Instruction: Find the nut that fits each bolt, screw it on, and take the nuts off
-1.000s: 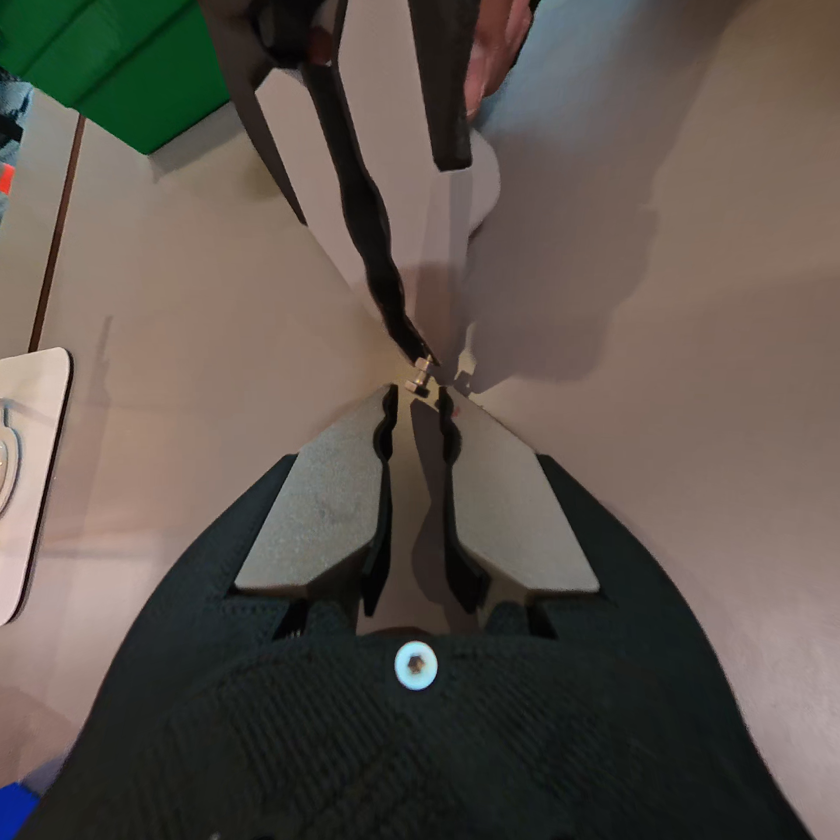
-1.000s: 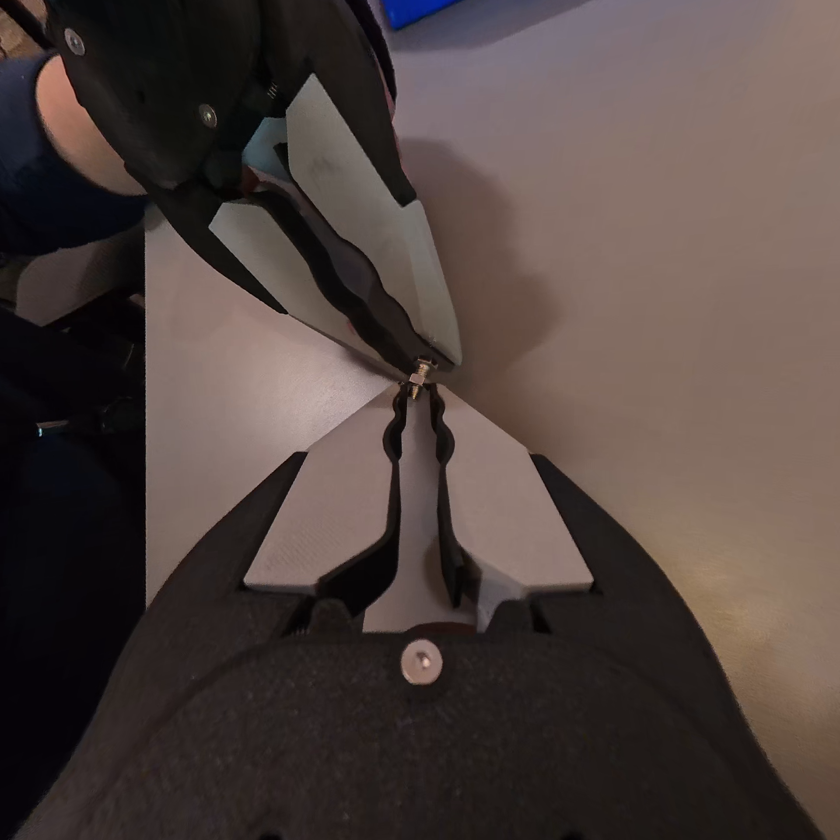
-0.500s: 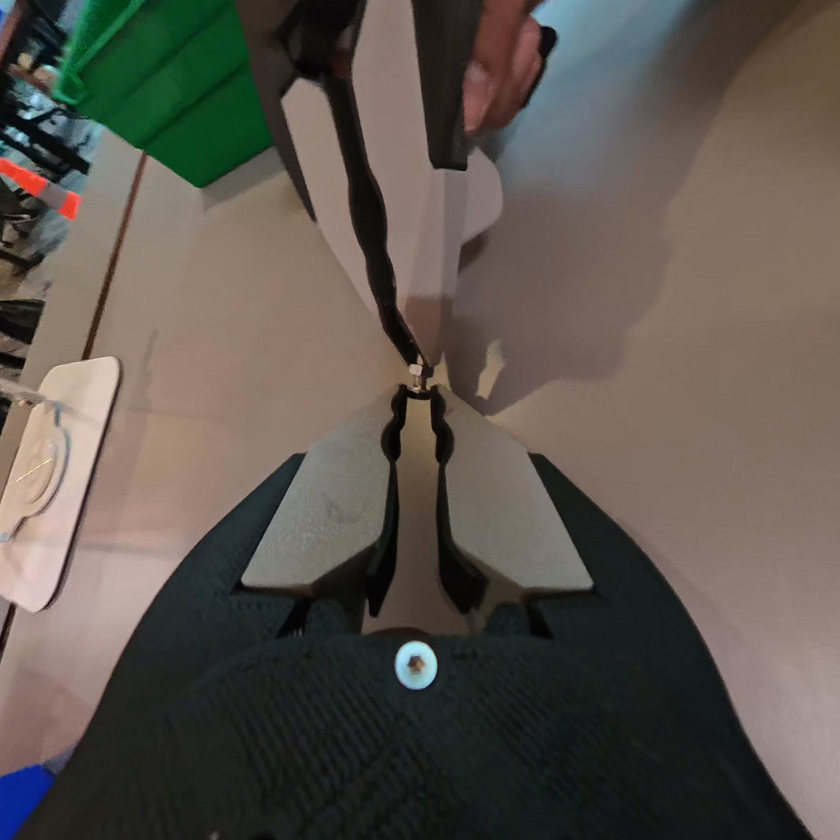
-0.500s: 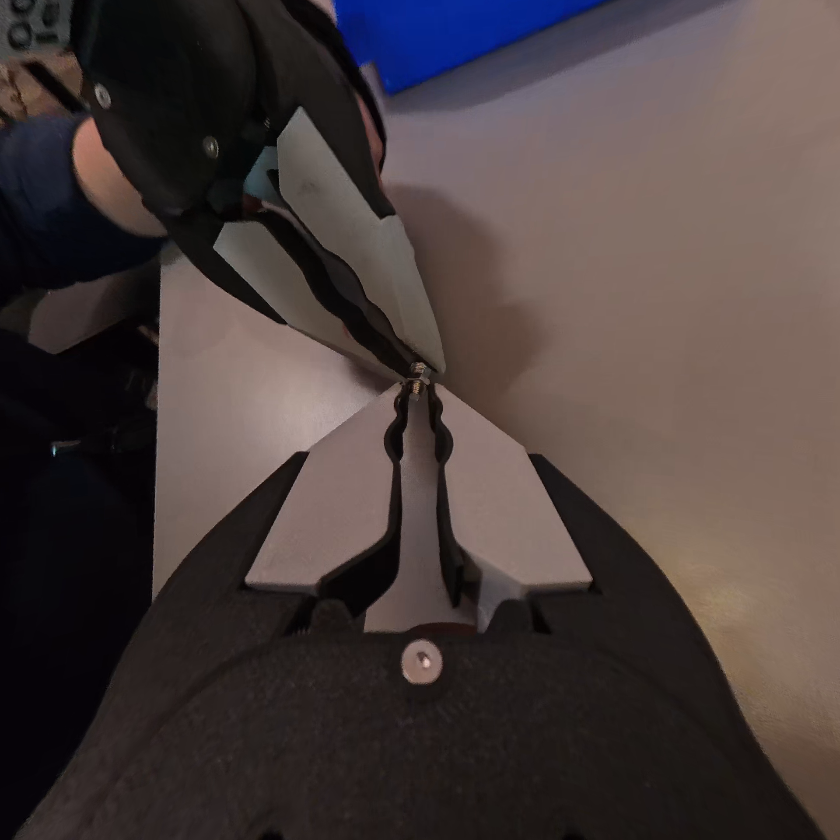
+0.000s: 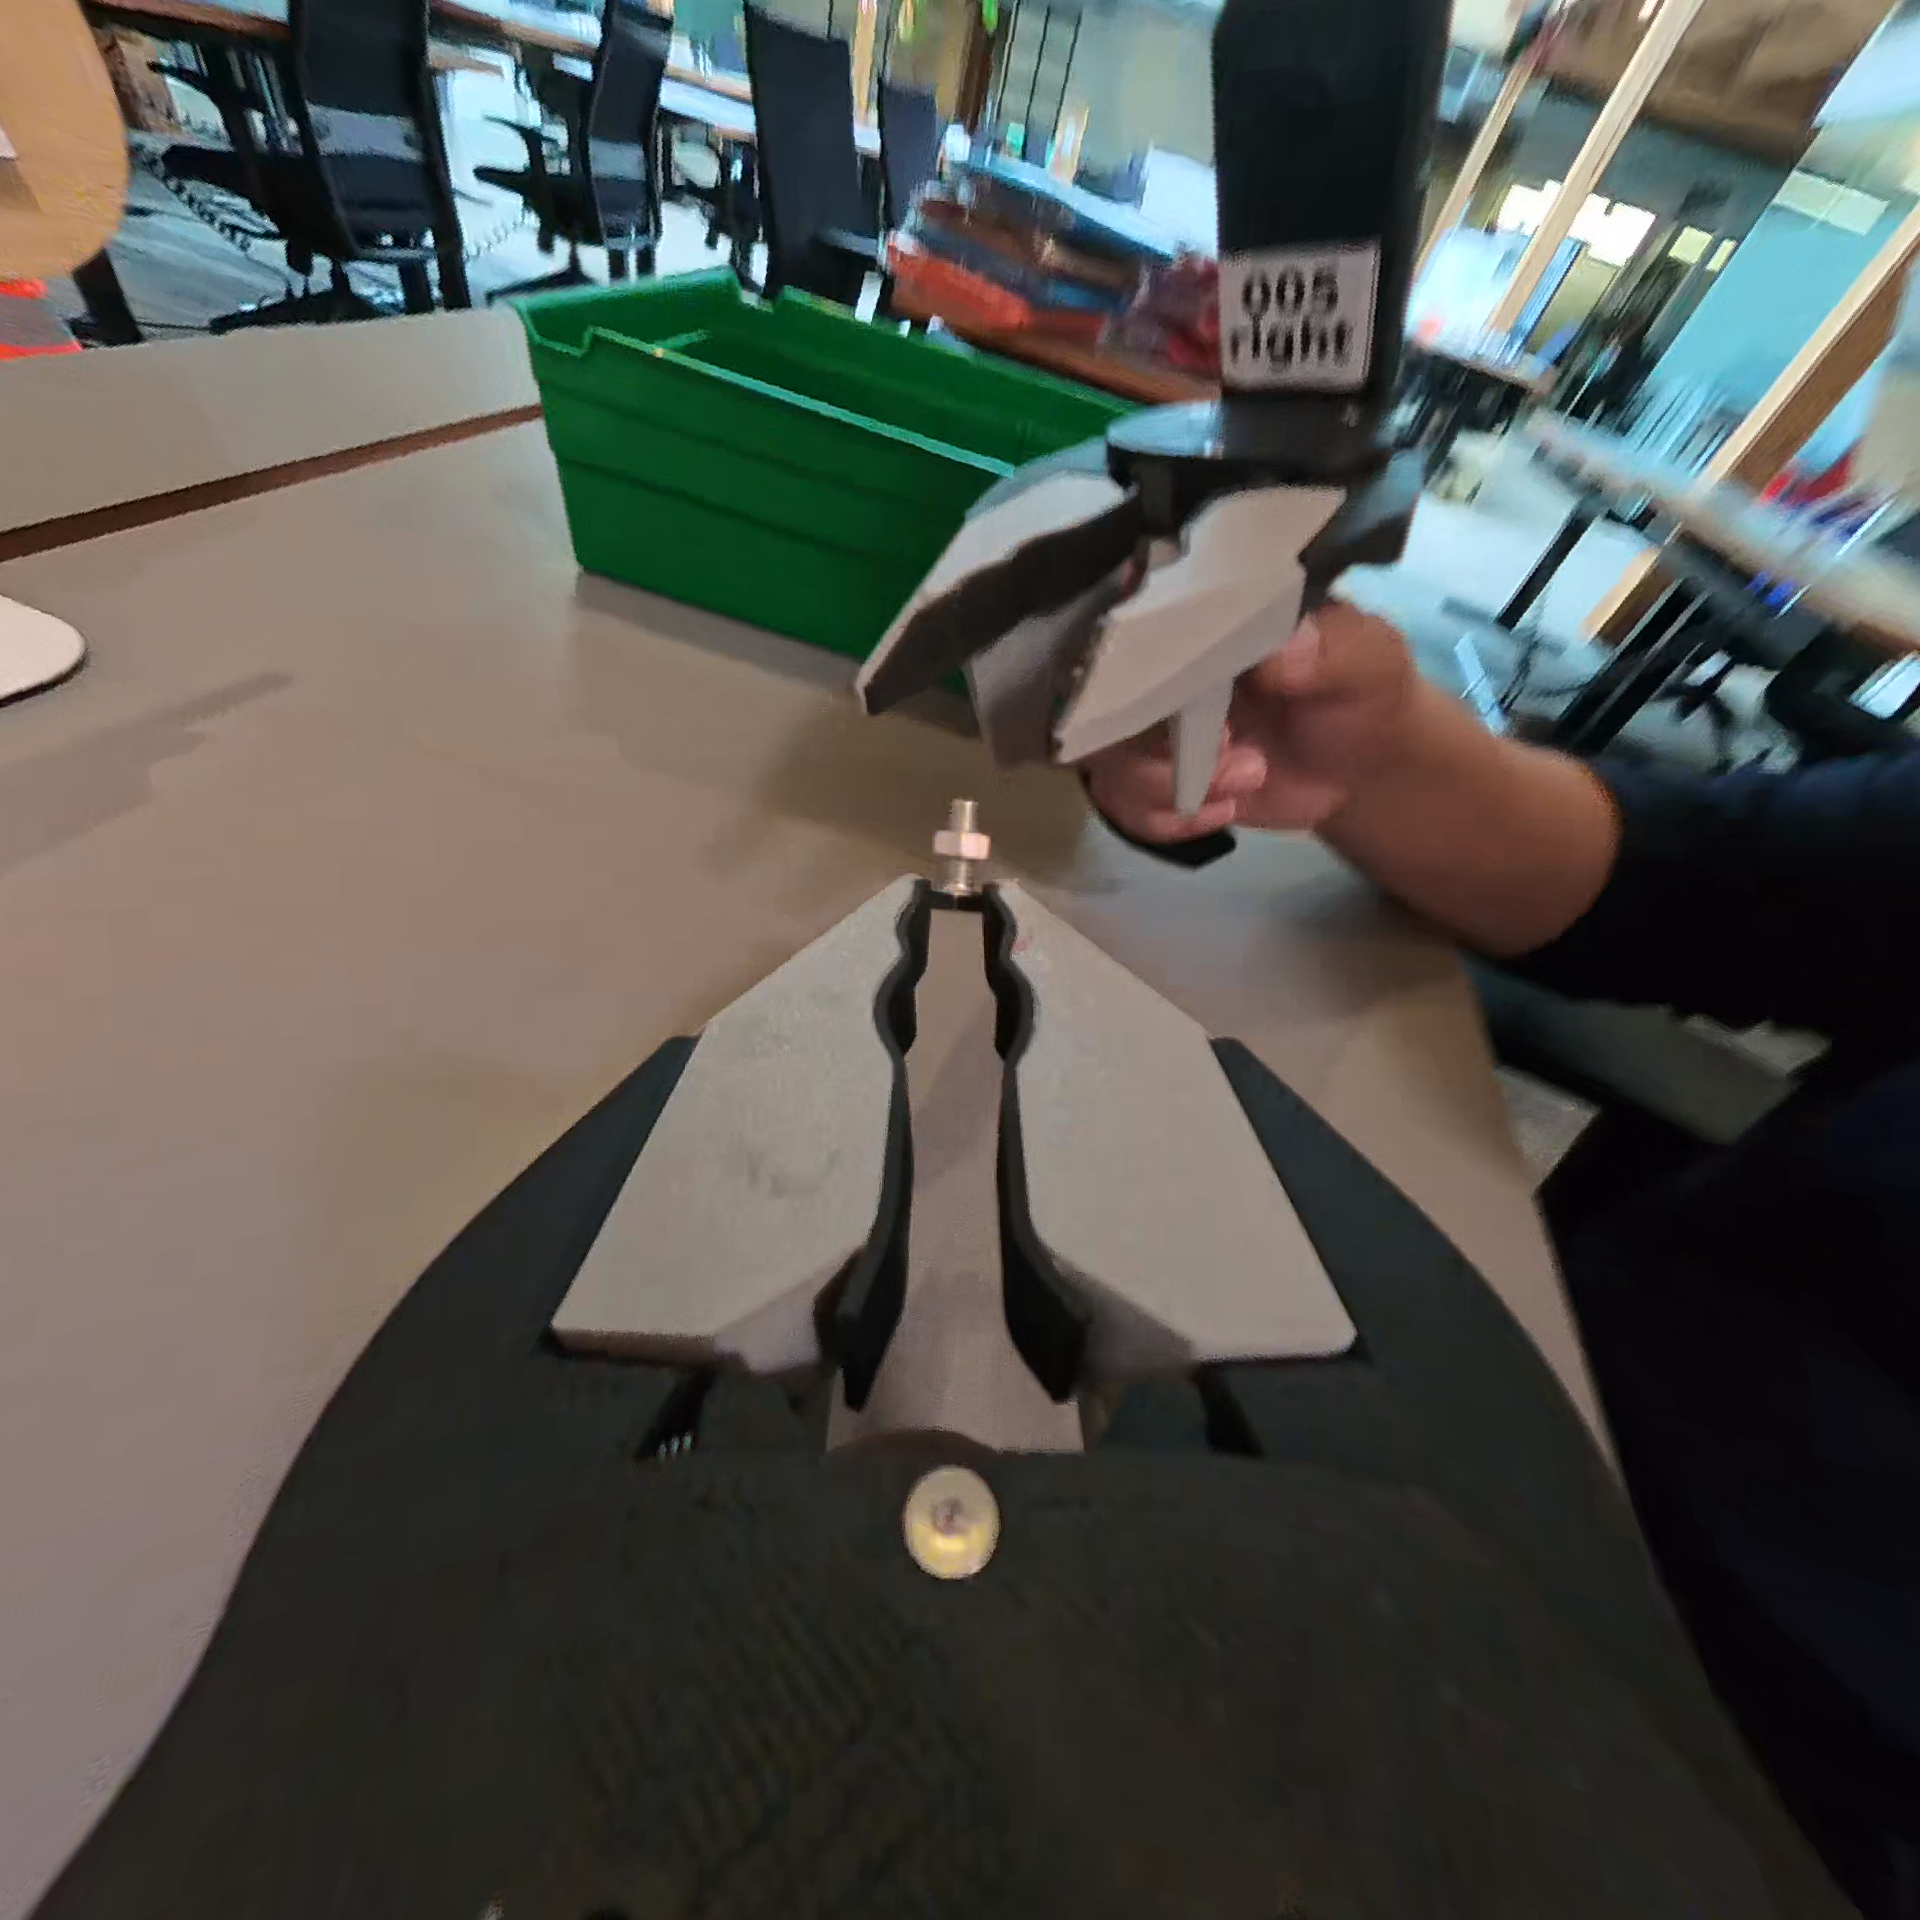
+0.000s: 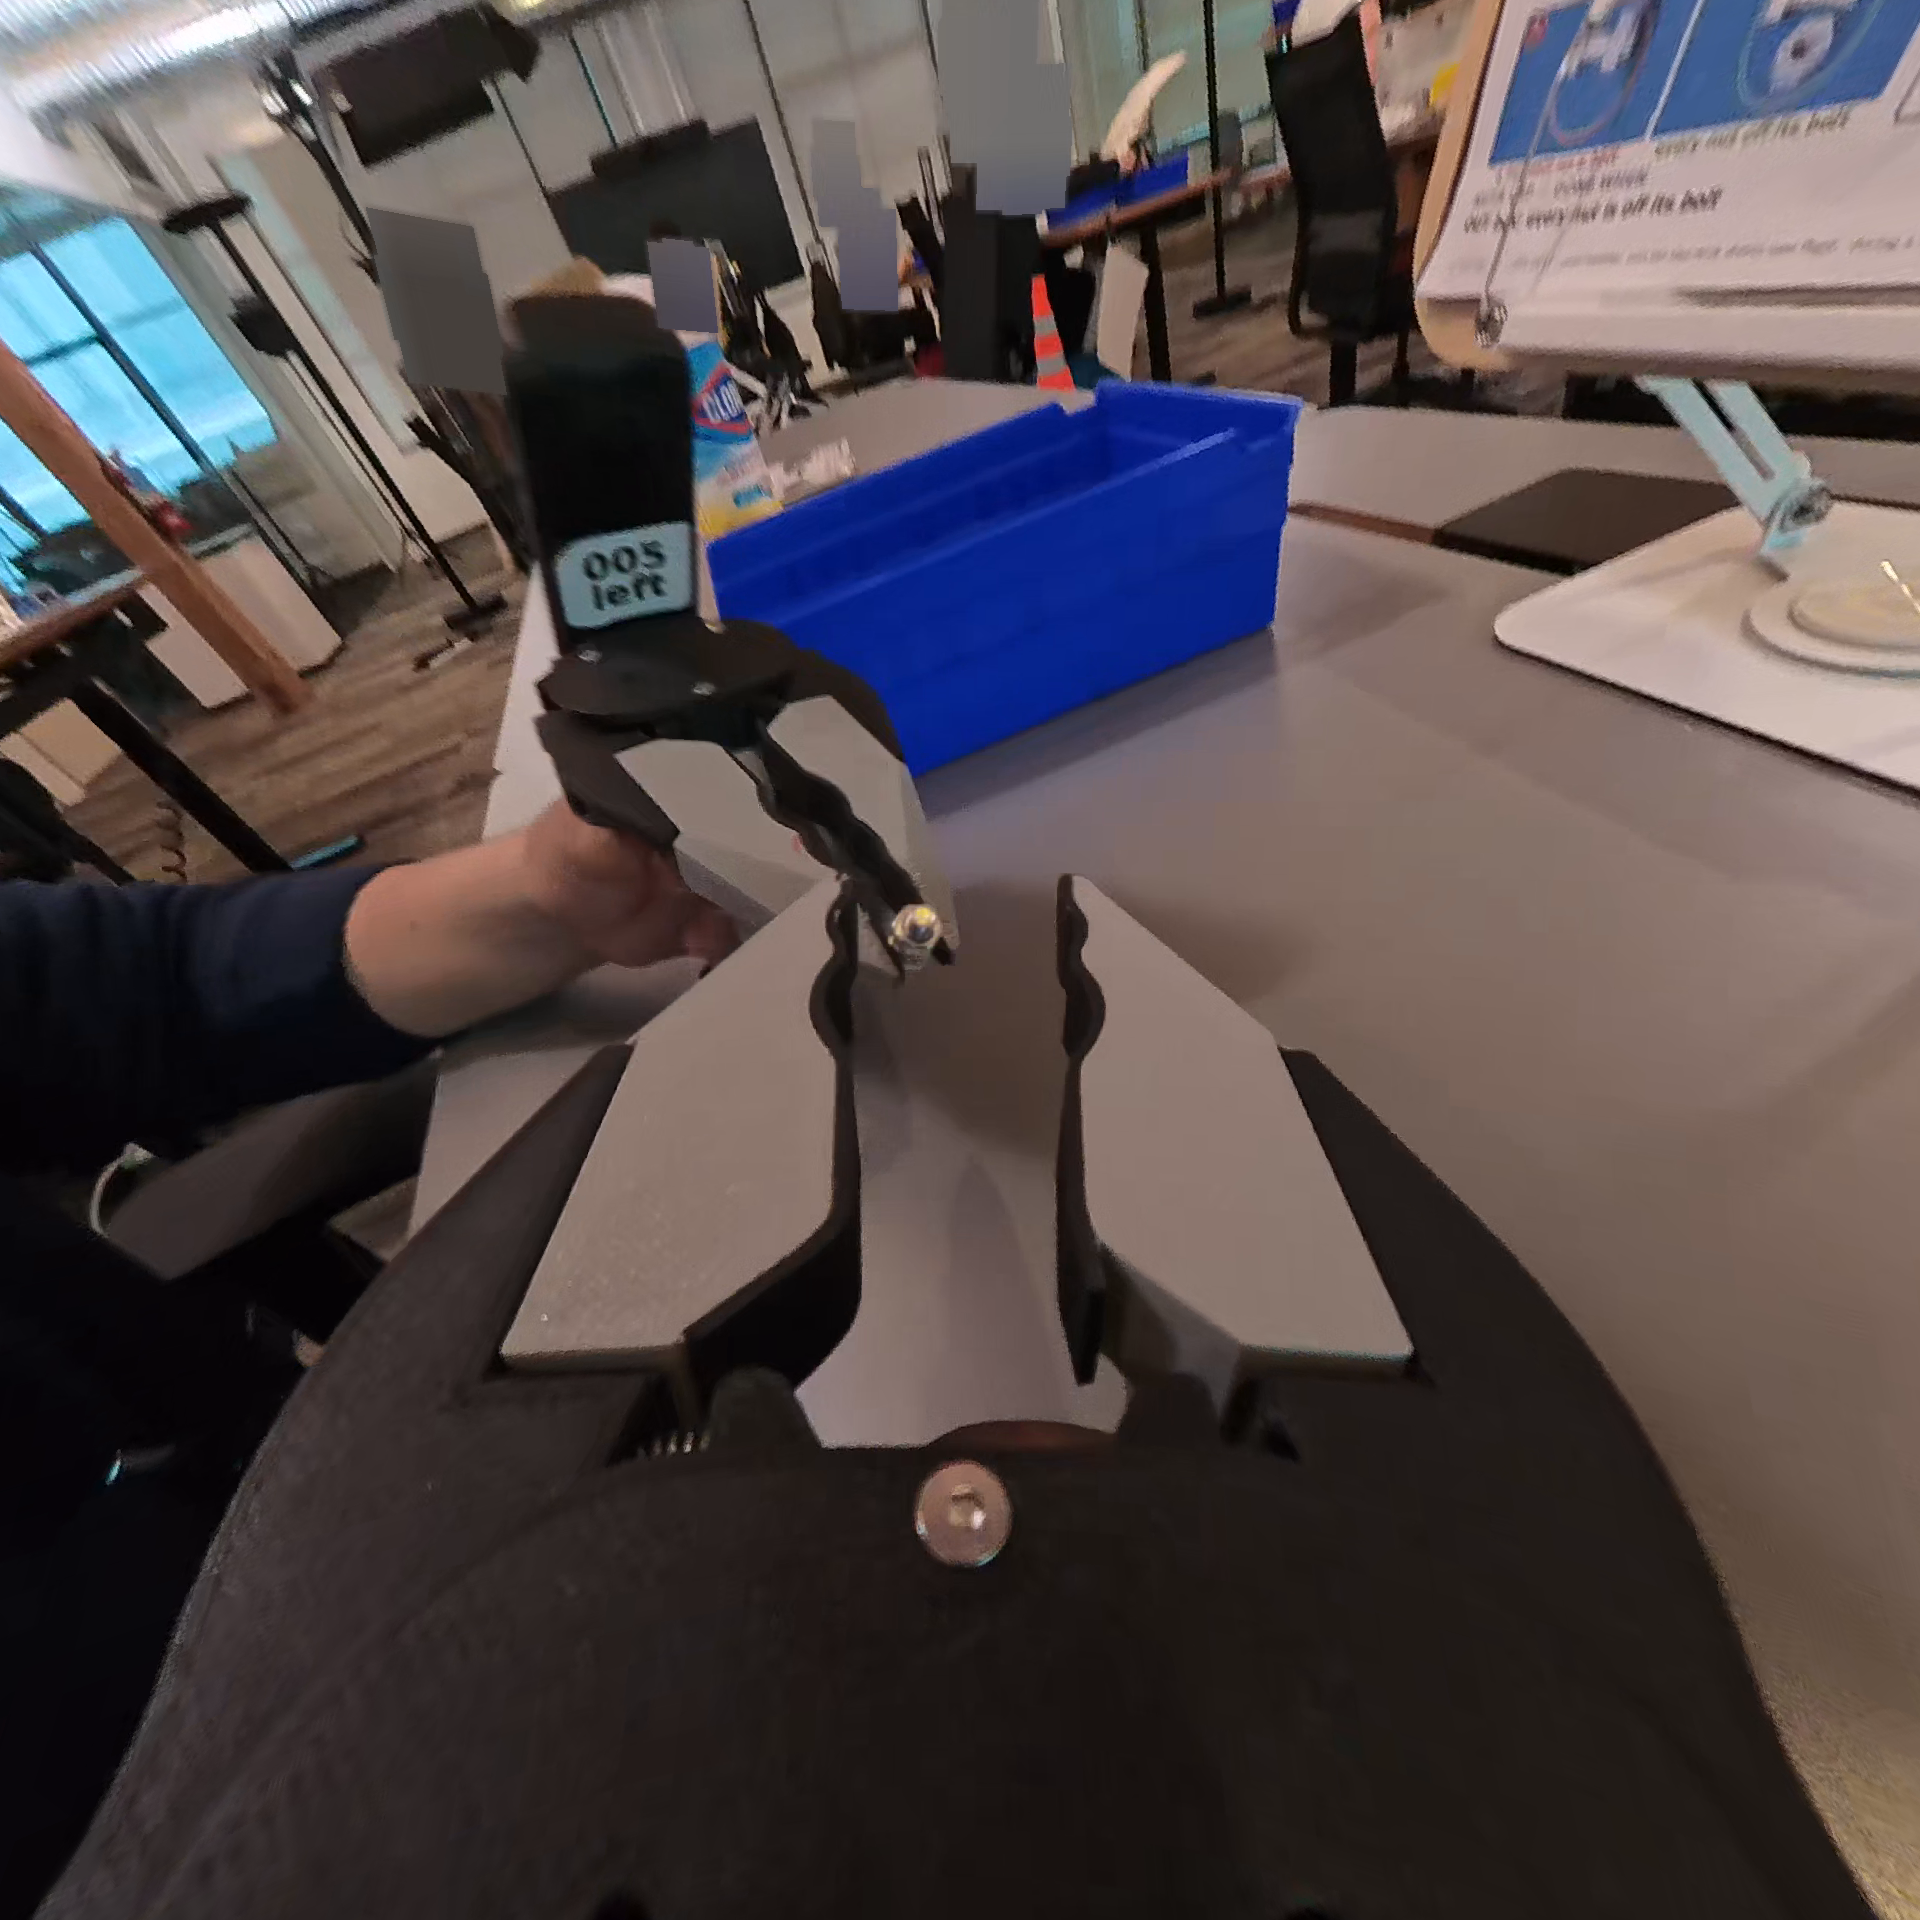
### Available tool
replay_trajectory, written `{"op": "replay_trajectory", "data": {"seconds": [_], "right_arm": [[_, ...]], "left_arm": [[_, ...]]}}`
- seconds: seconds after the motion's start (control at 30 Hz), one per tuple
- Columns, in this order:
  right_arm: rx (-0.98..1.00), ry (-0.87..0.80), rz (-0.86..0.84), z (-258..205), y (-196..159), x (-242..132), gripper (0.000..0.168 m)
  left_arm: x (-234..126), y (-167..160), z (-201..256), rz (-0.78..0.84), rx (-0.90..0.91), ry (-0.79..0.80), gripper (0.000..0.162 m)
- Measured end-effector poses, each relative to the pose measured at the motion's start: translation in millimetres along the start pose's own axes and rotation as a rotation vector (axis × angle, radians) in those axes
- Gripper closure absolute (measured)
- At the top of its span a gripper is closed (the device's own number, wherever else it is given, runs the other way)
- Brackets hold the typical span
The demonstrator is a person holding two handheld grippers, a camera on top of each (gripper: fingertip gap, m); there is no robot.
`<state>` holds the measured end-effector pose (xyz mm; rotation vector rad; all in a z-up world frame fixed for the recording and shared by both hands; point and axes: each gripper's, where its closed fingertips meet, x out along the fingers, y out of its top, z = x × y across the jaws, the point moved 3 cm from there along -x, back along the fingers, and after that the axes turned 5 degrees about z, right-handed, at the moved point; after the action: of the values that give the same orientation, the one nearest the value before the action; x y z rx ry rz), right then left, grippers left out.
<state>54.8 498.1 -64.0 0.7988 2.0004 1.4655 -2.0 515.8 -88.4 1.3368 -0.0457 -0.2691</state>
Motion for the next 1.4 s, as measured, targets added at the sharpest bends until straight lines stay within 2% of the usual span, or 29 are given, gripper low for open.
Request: {"op": "replay_trajectory", "data": {"seconds": [0.2, 0.37, 0.43, 0.5, 0.6, 0.73, 0.93, 1.1, 1.4], "right_arm": [[-0.038, 0.018, 0.097, -11, 11, 2, 0.136], [-0.040, 0.043, 0.115, -14, 12, 1, 0.143], [-0.046, 0.013, 0.090, -7, 10, -1, 0.140], [-0.047, 0.000, 0.088, -4, 11, -3, 0.145], [-0.010, 0.075, 0.123, -13, 14, -3, 0.146], [-0.019, 0.114, 0.086, -21, 8, 2, 0.162], [0.045, 0.141, 0.103, -21, 7, 4, 0.168], [0.022, 0.079, 0.134, -11, 17, -8, 0.168], [0.031, 0.096, 0.079, -18, 5, 7, 0.156]], "left_arm": [[-4, 18, 10, 0.138, -0.091, -0.097, 0.154], [-3, 23, 17, 0.179, -0.134, -0.150, 0.154], [-3, 22, 13, 0.173, -0.126, -0.126, 0.154], [-5, 23, 10, 0.183, -0.132, -0.112, 0.154], [-8, 26, 8, 0.208, -0.163, -0.114, 0.155], [-8, 26, 6, 0.210, -0.147, -0.095, 0.154], [-5, 23, 5, 0.181, -0.118, -0.068, 0.154], [-9, 28, 2, 0.221, -0.120, -0.050, 0.154], [-3, 24, 7, 0.199, -0.109, -0.066, 0.154]]}}
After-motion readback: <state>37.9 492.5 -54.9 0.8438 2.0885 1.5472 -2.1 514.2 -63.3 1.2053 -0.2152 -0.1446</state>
